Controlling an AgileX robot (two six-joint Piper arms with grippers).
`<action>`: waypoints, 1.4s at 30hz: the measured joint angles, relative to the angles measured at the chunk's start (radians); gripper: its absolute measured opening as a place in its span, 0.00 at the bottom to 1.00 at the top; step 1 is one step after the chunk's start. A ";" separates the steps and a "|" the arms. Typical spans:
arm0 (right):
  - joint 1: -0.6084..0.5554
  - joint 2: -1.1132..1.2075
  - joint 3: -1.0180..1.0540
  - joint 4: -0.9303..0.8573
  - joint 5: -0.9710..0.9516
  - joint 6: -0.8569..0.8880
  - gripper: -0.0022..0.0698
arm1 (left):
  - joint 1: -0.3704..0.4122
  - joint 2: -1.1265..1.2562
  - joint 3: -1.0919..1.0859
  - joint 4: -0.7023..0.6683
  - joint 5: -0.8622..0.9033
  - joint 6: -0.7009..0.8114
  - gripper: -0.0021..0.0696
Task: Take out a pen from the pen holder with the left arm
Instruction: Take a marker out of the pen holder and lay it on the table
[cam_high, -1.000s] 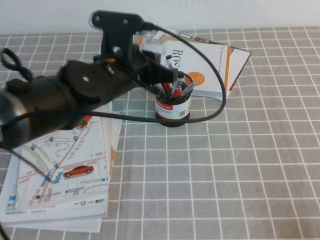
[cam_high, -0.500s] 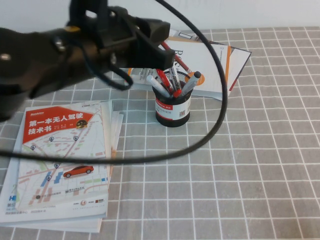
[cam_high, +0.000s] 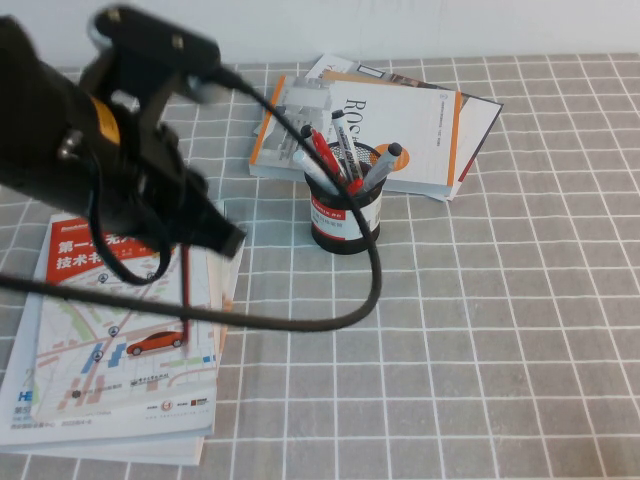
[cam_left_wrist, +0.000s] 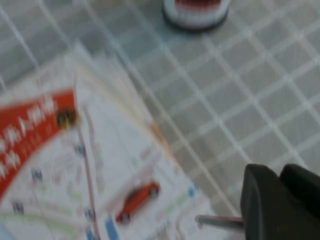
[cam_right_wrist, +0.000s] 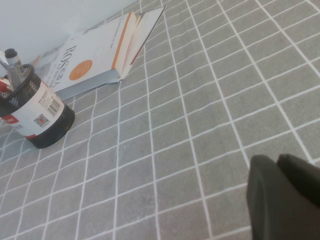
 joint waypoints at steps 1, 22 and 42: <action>0.000 0.000 0.000 0.000 0.000 0.000 0.01 | 0.000 0.015 -0.011 0.000 0.057 -0.007 0.06; 0.000 0.000 0.000 0.000 0.000 0.000 0.01 | 0.046 0.398 -0.032 -0.248 -0.070 0.019 0.06; 0.000 0.000 0.000 0.000 0.000 0.000 0.01 | 0.106 0.565 -0.036 -0.263 -0.333 -0.046 0.06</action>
